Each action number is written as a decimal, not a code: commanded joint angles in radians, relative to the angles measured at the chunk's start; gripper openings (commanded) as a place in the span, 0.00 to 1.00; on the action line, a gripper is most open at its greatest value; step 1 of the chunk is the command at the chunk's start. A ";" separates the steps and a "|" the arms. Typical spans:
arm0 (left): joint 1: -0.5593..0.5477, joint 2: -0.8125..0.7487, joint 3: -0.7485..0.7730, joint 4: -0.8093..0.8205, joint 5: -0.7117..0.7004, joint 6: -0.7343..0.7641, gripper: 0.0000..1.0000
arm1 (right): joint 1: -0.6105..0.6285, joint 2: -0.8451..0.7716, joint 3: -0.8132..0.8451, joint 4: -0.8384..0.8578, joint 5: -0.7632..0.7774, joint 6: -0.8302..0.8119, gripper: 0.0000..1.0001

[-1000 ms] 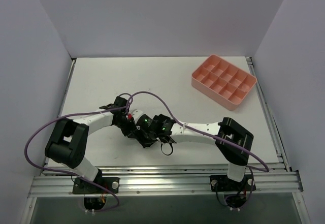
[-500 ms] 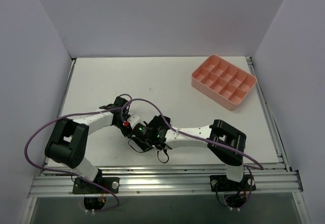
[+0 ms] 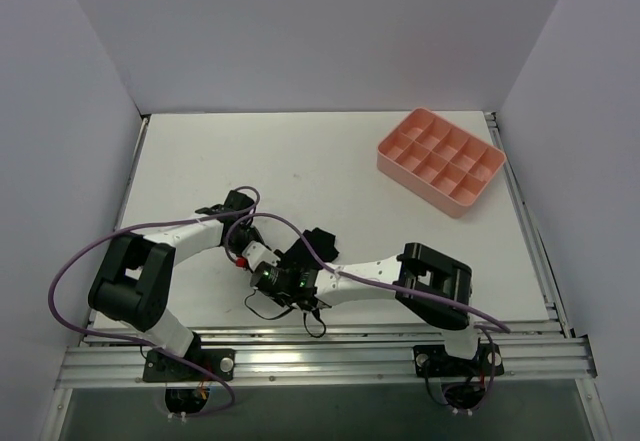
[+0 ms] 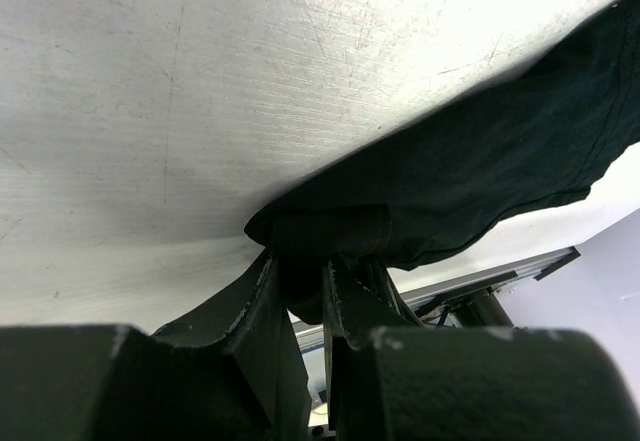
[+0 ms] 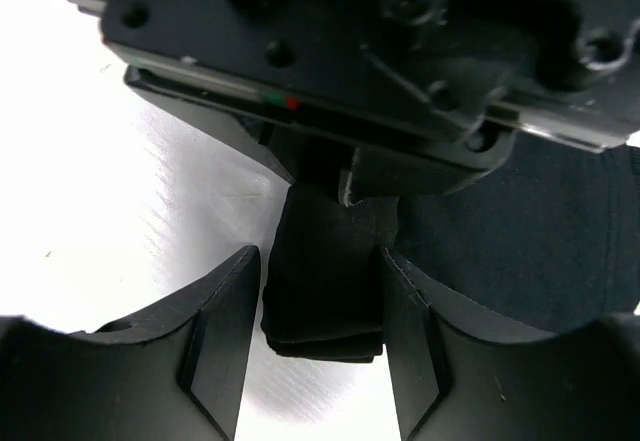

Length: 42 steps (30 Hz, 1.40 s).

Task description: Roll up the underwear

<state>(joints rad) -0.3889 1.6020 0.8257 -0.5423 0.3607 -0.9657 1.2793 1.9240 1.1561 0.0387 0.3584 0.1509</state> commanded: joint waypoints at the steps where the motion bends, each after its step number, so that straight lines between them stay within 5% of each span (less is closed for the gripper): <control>1: 0.004 0.004 0.012 -0.065 -0.059 -0.013 0.02 | 0.015 0.027 0.021 -0.033 0.057 -0.013 0.45; 3: 0.005 -0.007 0.016 -0.064 -0.045 -0.019 0.02 | 0.017 0.036 0.017 -0.033 0.062 -0.002 0.42; 6: 0.010 -0.023 0.038 -0.091 -0.051 -0.016 0.04 | -0.009 0.026 -0.007 -0.034 0.044 0.065 0.25; 7: 0.015 -0.028 0.039 -0.096 -0.049 -0.011 0.08 | -0.021 0.017 -0.019 -0.023 0.025 0.084 0.11; 10: 0.059 -0.068 0.035 -0.114 -0.045 0.002 0.20 | -0.084 -0.051 -0.114 0.051 -0.137 0.156 0.00; 15: 0.114 -0.152 0.050 -0.146 -0.086 0.054 0.41 | -0.182 -0.103 -0.254 0.151 -0.417 0.251 0.00; 24: 0.114 -0.232 0.009 -0.087 -0.094 0.048 0.55 | -0.290 -0.043 -0.343 0.343 -0.654 0.355 0.00; 42: 0.099 -0.188 -0.111 0.130 -0.043 0.010 0.59 | -0.359 0.079 -0.404 0.619 -0.935 0.460 0.00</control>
<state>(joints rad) -0.2829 1.3960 0.7162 -0.4812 0.3027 -0.9607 0.9073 1.9278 0.8043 0.8177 -0.5430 0.6186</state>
